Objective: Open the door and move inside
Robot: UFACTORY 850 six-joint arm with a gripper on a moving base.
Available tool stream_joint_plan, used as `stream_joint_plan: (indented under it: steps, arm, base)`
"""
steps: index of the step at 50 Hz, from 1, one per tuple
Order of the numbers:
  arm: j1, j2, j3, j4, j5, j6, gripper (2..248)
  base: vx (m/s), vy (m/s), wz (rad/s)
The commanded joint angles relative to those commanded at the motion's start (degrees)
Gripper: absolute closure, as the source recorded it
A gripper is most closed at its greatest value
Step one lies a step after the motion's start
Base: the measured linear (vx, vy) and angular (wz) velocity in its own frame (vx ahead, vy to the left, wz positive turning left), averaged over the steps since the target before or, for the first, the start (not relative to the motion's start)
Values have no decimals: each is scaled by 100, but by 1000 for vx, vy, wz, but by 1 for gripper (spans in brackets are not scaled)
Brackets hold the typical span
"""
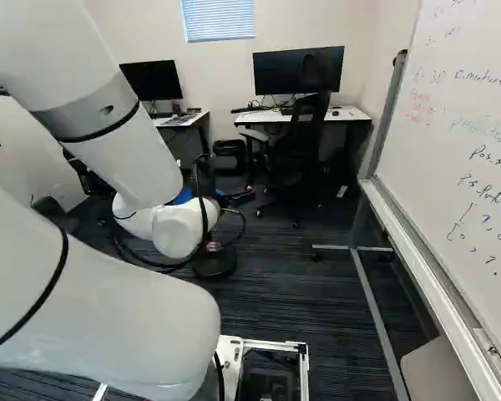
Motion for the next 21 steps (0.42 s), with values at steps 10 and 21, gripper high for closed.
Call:
stream_joint_plan:
  steps: [10,21]
  arm:
    - [0,0,0,0,0,0,3]
    - [0,0,0,0,0,0,3]
  base:
    - [-5,0,0]
    - [0,0,0]
